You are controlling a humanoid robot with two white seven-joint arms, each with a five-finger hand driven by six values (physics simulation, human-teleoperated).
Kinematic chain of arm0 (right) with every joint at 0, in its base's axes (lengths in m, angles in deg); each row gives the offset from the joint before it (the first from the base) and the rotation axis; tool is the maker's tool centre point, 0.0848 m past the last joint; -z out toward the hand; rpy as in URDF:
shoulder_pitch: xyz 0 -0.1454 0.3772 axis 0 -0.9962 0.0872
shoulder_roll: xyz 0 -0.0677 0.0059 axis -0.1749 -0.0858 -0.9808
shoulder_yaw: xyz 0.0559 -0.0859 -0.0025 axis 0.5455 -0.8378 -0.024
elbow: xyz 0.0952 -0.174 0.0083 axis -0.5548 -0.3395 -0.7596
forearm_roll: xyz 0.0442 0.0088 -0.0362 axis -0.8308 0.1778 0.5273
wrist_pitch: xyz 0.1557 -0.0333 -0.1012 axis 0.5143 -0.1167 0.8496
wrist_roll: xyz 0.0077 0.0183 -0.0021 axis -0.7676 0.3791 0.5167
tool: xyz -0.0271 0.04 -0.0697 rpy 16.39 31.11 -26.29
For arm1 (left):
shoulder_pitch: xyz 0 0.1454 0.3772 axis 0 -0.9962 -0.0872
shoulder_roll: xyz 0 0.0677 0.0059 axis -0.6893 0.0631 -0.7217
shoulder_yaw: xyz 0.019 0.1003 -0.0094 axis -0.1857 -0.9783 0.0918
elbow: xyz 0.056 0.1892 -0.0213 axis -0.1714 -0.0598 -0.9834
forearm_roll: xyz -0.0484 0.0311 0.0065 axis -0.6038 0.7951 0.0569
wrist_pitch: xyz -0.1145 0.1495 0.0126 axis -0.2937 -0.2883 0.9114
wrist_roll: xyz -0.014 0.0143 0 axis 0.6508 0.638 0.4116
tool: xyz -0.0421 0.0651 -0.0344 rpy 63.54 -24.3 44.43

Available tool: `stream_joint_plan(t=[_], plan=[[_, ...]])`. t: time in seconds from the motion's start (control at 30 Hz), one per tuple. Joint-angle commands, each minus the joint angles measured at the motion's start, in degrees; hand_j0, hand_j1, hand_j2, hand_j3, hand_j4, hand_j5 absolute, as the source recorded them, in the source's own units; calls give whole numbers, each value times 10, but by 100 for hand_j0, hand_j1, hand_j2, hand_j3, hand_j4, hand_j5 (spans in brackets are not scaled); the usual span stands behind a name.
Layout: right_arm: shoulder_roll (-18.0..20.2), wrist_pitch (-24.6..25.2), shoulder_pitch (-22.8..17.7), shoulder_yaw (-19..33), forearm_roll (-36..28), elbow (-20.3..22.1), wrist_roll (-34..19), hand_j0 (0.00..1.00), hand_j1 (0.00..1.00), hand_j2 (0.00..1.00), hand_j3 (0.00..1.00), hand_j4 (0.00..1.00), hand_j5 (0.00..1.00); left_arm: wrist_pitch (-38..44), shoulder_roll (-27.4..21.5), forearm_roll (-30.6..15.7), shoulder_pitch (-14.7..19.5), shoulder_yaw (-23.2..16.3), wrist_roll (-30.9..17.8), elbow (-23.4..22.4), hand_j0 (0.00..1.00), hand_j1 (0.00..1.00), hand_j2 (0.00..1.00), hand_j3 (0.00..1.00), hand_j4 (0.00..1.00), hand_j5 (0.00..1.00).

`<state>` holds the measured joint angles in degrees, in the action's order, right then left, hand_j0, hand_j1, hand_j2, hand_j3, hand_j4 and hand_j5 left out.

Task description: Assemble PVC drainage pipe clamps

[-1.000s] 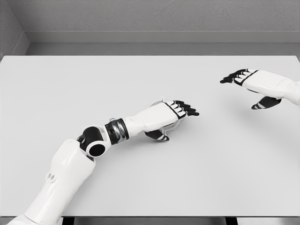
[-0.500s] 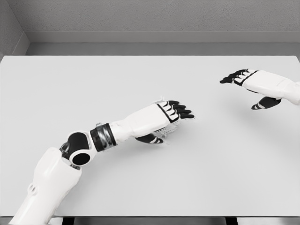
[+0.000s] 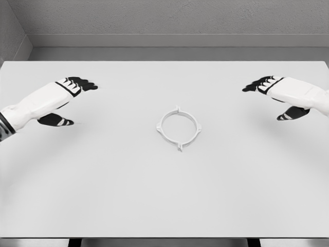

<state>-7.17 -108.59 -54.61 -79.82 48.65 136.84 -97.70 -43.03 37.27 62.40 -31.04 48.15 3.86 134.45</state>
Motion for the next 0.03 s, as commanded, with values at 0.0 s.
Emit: stream_joint_plan(t=[0.0], plan=[[1,0,0,2,-3,-1,0,100,100,100,100,100,100,1,-12,-5,0,5,0,-10,100,100,100,100,100,100]])
